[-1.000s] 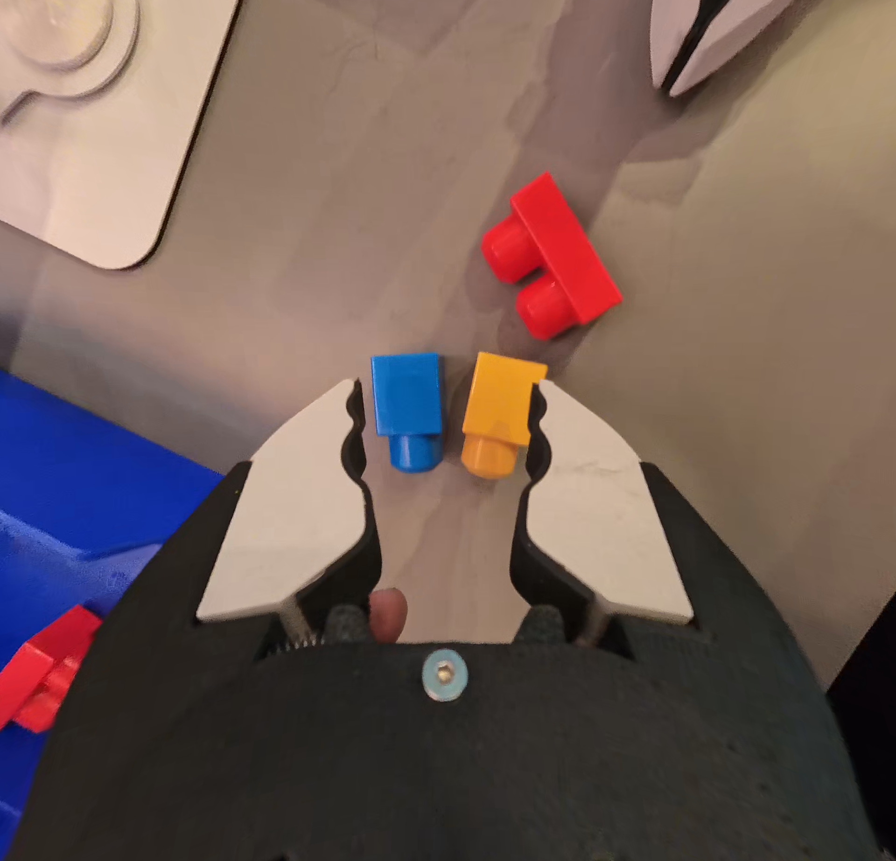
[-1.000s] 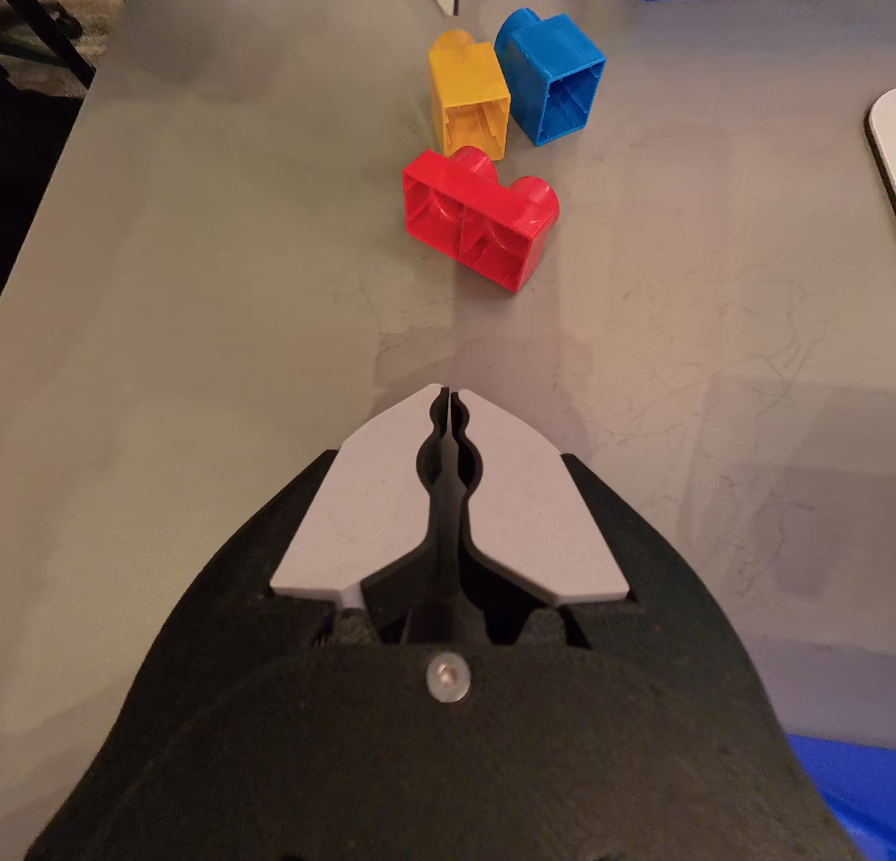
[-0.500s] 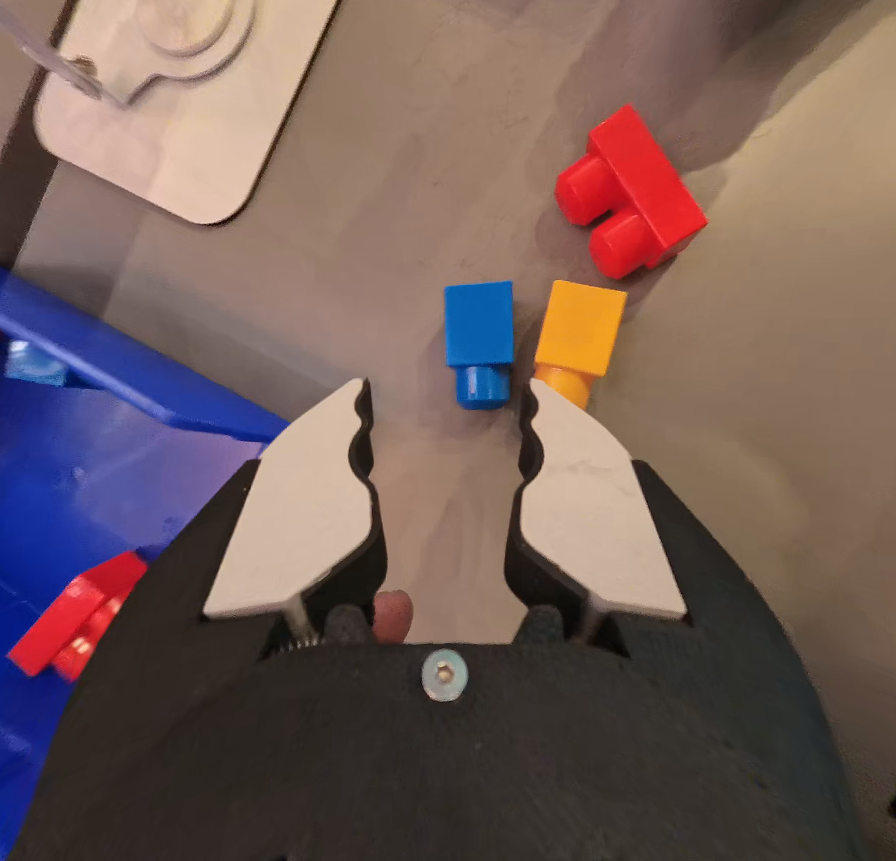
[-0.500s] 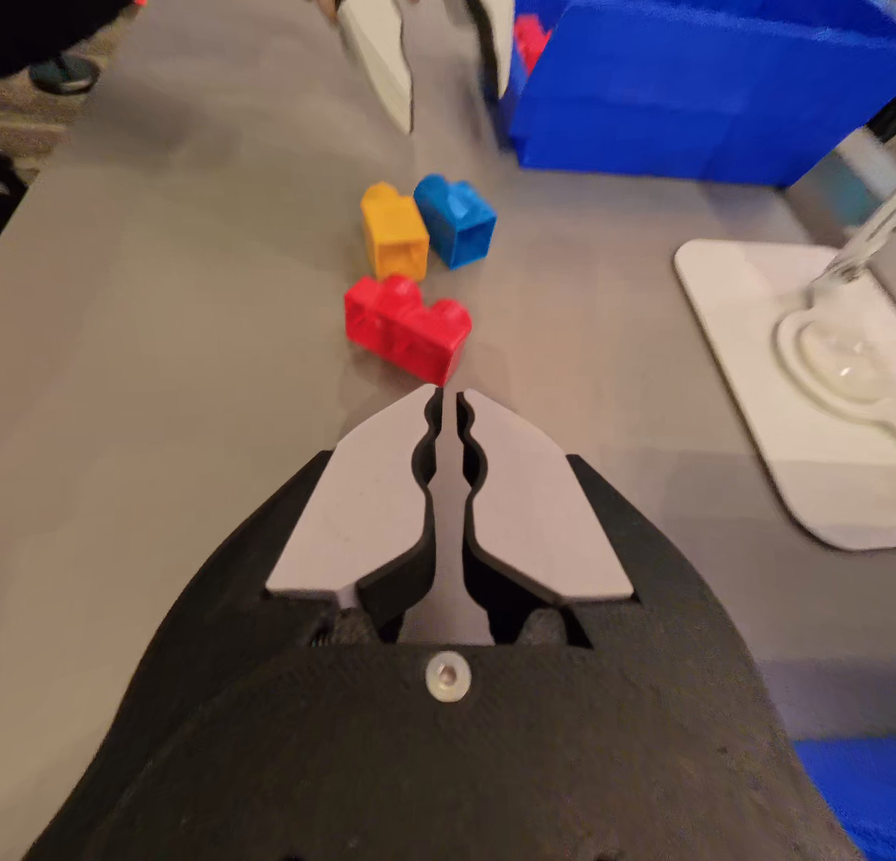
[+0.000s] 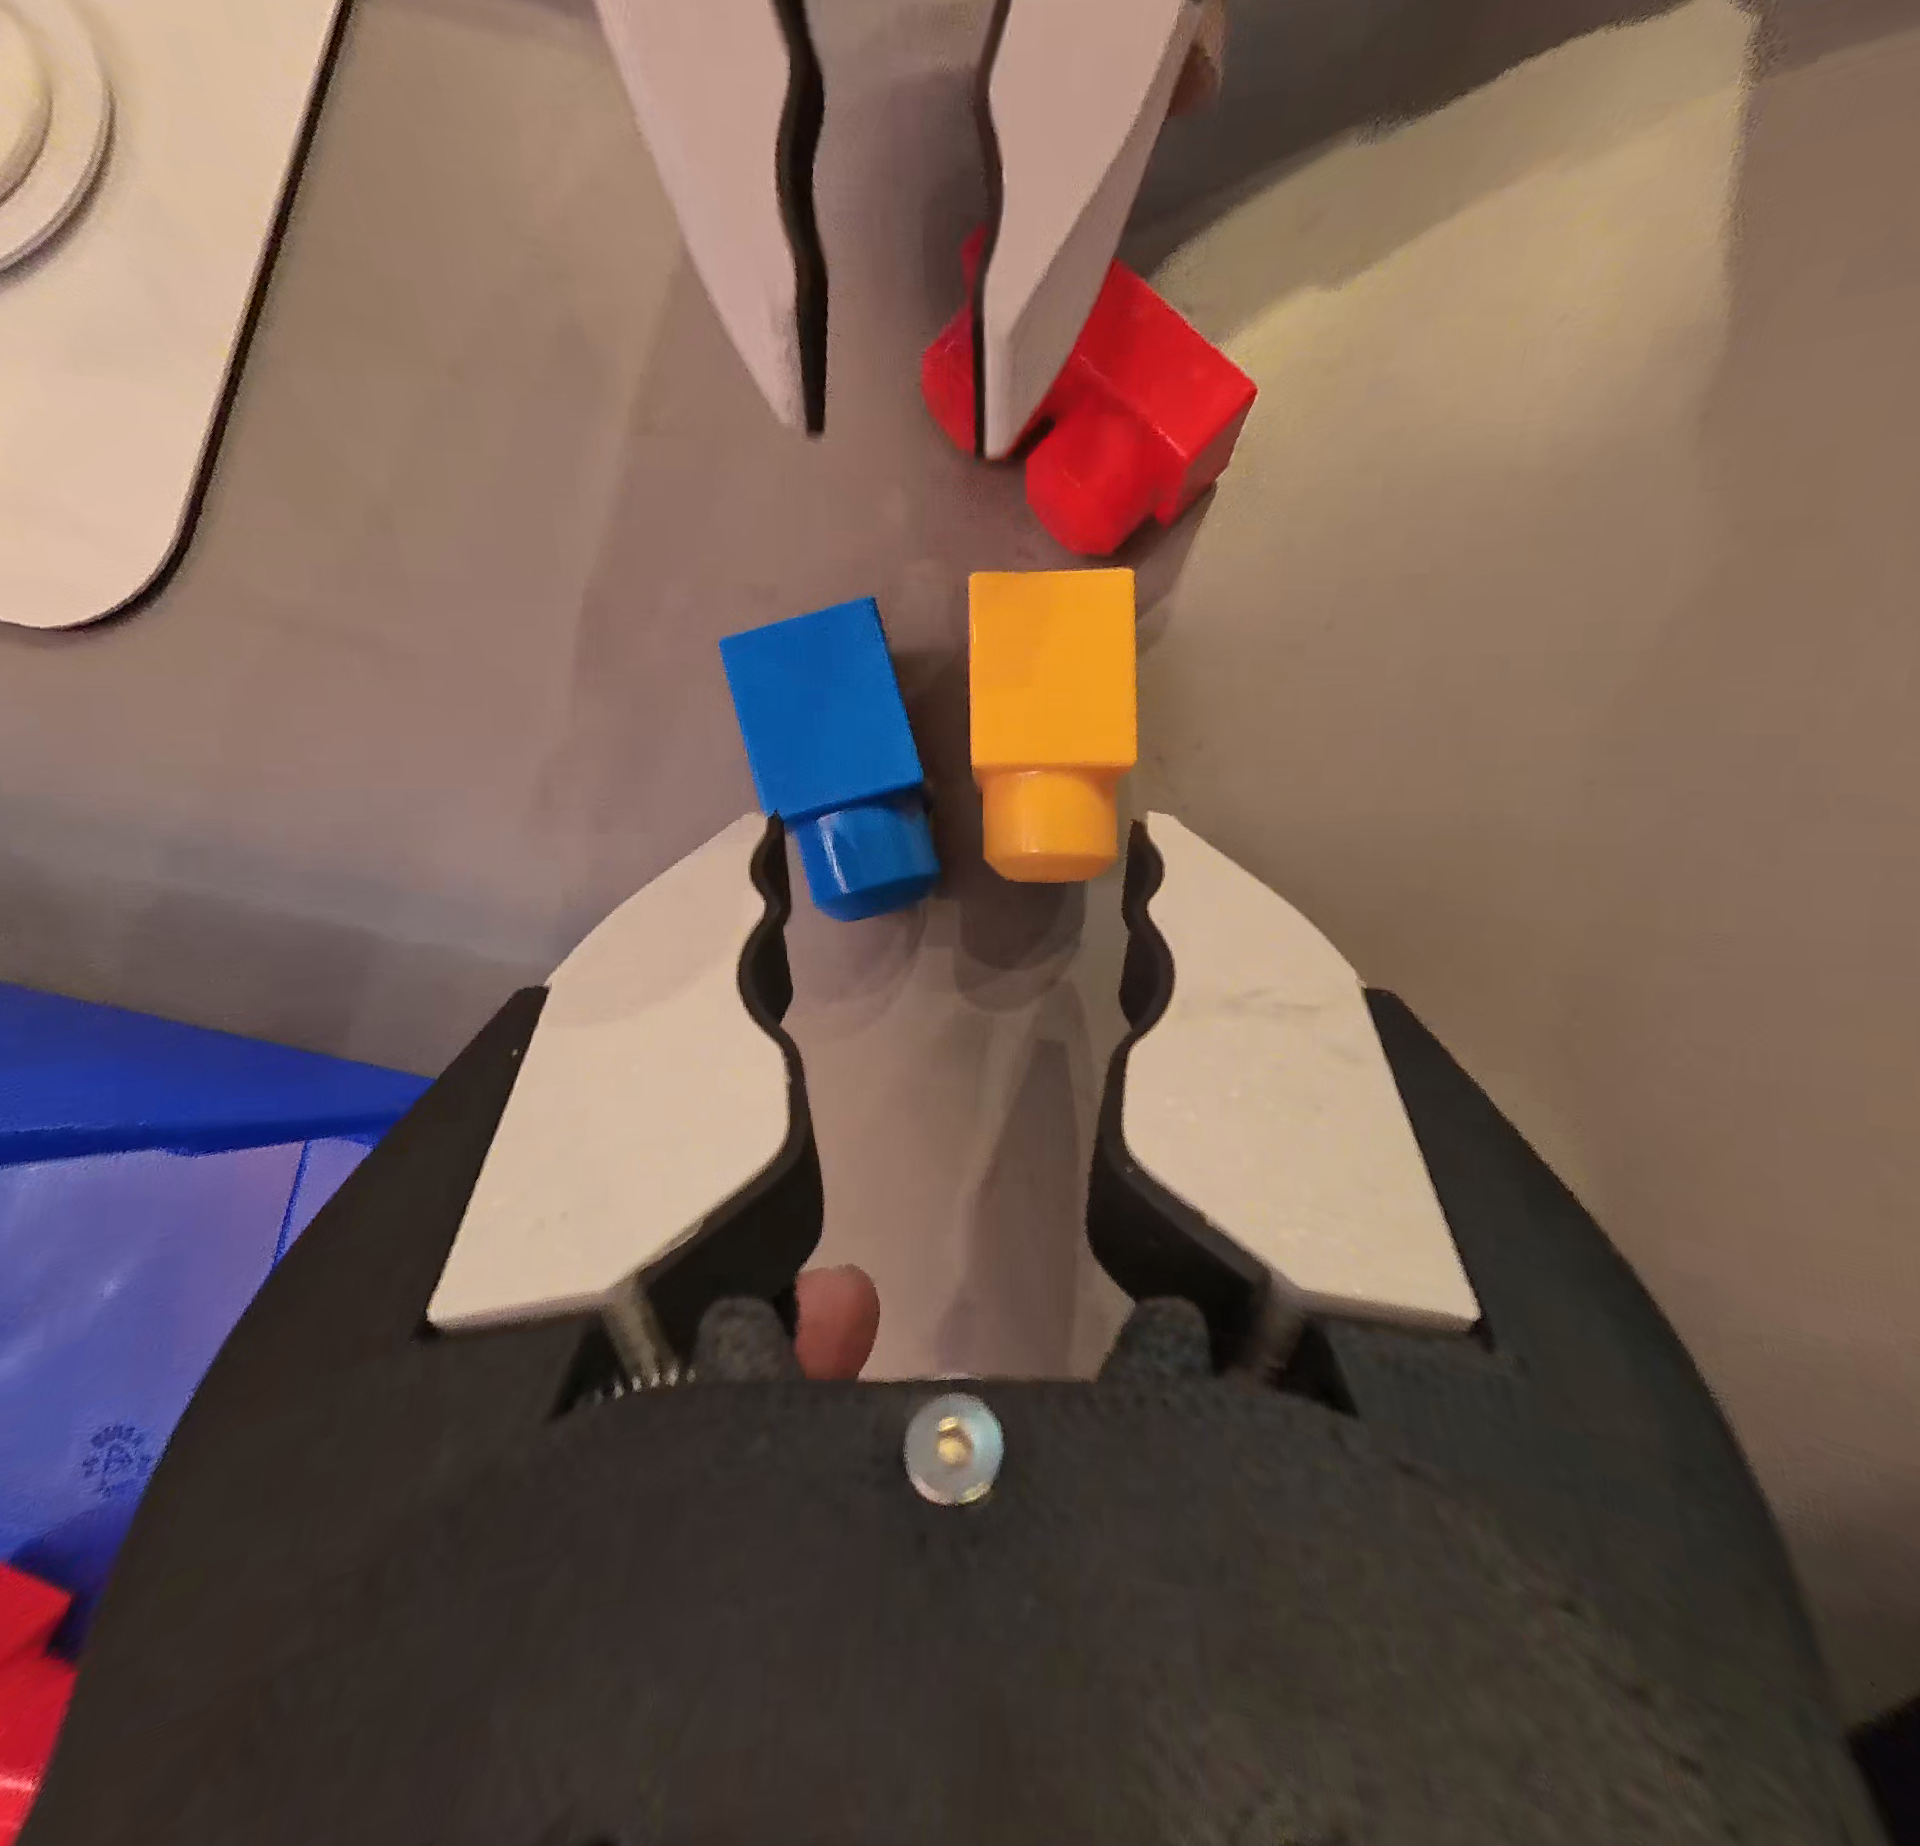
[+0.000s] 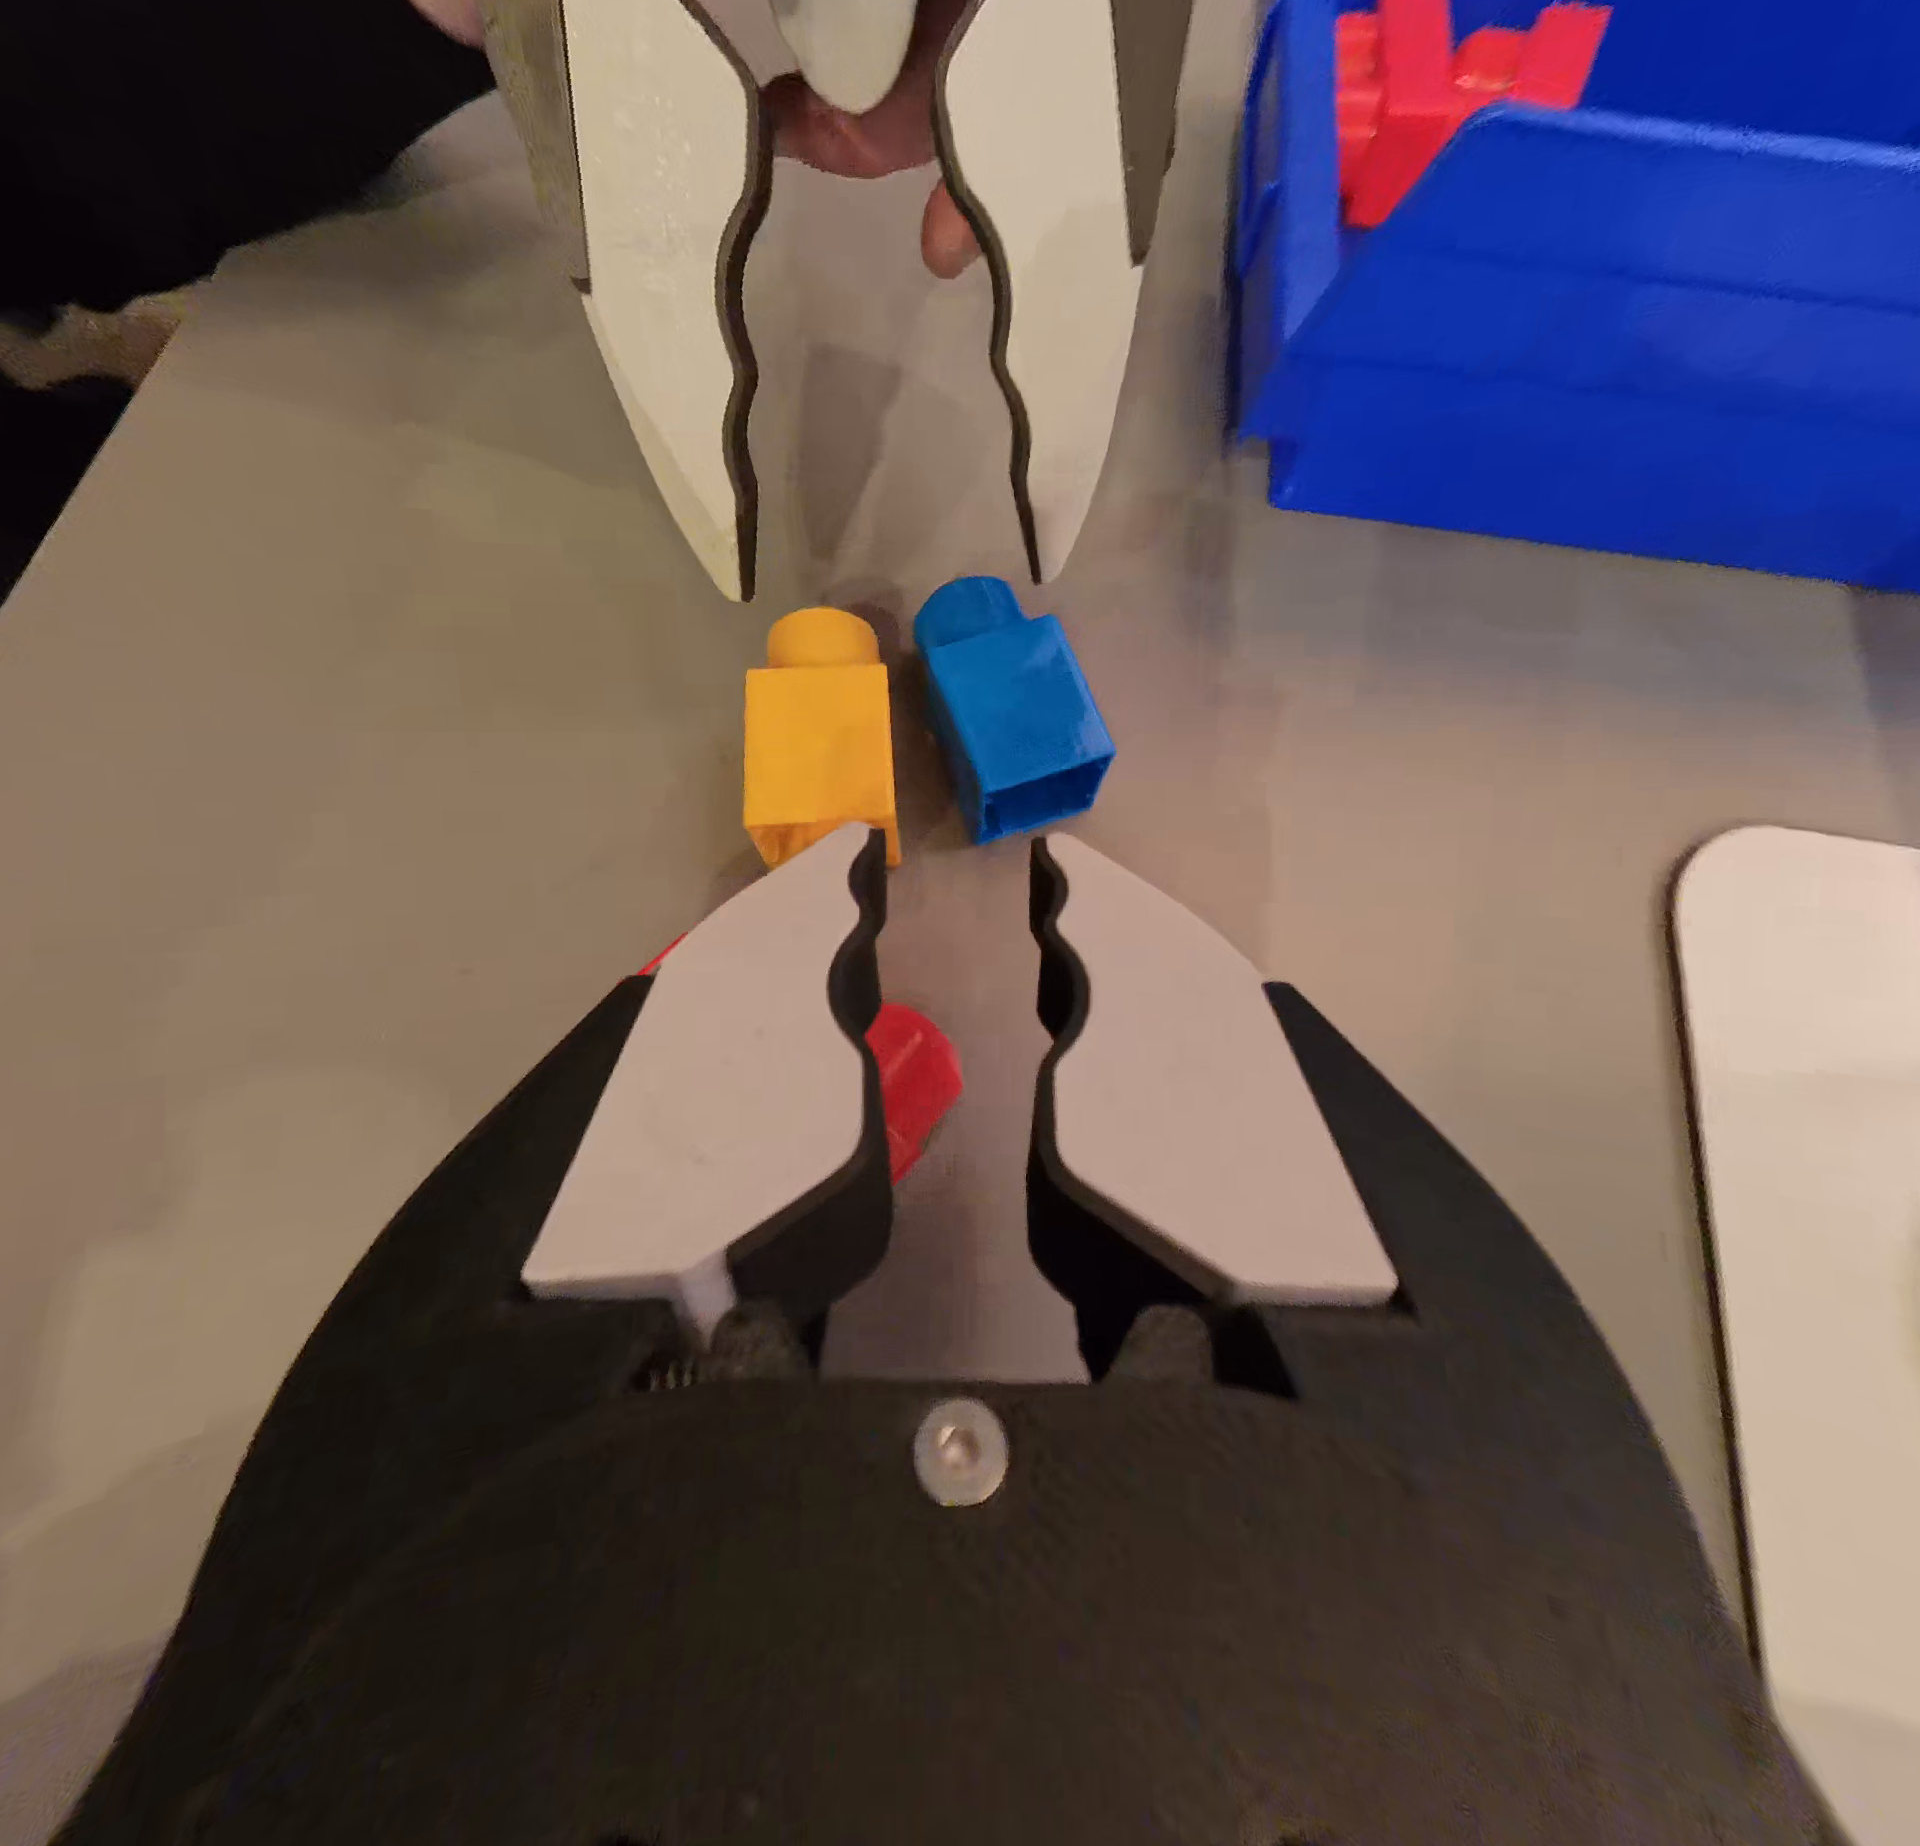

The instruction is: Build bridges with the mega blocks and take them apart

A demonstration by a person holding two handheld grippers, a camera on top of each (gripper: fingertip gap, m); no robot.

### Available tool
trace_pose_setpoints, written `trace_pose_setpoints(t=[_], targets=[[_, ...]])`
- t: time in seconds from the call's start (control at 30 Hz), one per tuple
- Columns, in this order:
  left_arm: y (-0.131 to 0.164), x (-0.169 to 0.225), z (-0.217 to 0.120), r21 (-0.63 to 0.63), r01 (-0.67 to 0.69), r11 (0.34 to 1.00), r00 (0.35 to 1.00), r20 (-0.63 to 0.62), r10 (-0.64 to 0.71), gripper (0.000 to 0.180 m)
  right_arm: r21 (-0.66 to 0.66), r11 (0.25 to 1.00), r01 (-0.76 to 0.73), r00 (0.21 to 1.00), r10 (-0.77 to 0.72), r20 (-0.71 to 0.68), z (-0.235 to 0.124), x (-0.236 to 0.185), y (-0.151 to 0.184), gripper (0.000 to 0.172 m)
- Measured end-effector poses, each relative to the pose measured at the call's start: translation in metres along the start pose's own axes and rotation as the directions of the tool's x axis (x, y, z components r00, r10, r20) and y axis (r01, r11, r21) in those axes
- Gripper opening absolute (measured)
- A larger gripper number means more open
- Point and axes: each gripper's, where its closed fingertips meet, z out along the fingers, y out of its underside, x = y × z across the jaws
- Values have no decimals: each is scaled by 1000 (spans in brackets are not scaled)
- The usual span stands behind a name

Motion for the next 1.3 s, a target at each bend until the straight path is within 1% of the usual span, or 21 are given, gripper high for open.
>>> trace_pose_setpoints(t=[0.13, 0.2, 0.3, 0.37, 0.43, 0.6, 0.7, 0.8, 0.9, 1.03, 1.1, 1.17, 1.3], targets=[[-4, -1, 5, 9, 5, 1000, 1000, 10, -5, 68, -94, 995, 19, 996, -10, 94, 15, -5, 9, 27], [-6, -2, 10, -1, 9, 1000, 1000, 15, -9, 73, -108, 994, 23, 995, -12, 100, 18, -3, 9, 29], [-1, -5, 18, -57, 7, 998, 999, 38, -5, 80, -144, 989, 20, 994, -3, 112, 20, 0, 10, 30], [-1, -5, 21, -67, 17, 998, 999, 35, -15, 85, -186, 982, 42, 995, -24, 98, 19, 4, 14, 30], [-2, -5, 22, -65, 25, 998, 999, 38, -22, 86, -186, 981, 52, 994, -34, 99, 17, 8, 13, 29], [-3, -6, 30, -91, 31, 995, 998, 53, -26, 86, -165, 982, 87, 987, -62, 147, 22, 5, 10, 27], [-1, -6, 37, -125, 31, 992, 998, 56, -24, 84, -205, 972, 118, 989, -95, 117, 21, 14, 12, 28], [1, -8, 40, -141, 42, 989, 998, 59, -34, 81, -169, 979, 110, 985, -85, 148, 22, 13, 7, 27], [0, -8, 41, -133, 55, 990, 997, 60, -47, 76, -220, 964, 146, 981, -113, 156, 25, 13, 17, 25], [-2, -10, 42, -130, 66, 989, 996, 66, -57, 74, -202, 964, 171, 975, -137, 175, 24, 14, 18, 22], [-2, -11, 42, -127, 71, 989, 996, 71, -62, 74, -218, 962, 163, 973, -121, 195, 21, 14, 24, 23], [-1, -13, 42, -124, 85, 989, 994, 77, -76, 74, -204, 964, 170, 969, -127, 211, 20, 13, 25, 22], [-1, -14, 41, -108, 107, 988, 993, 70, -100, 74, -187, 964, 191, 962, -146, 231, 28, 8, 27, 17]])
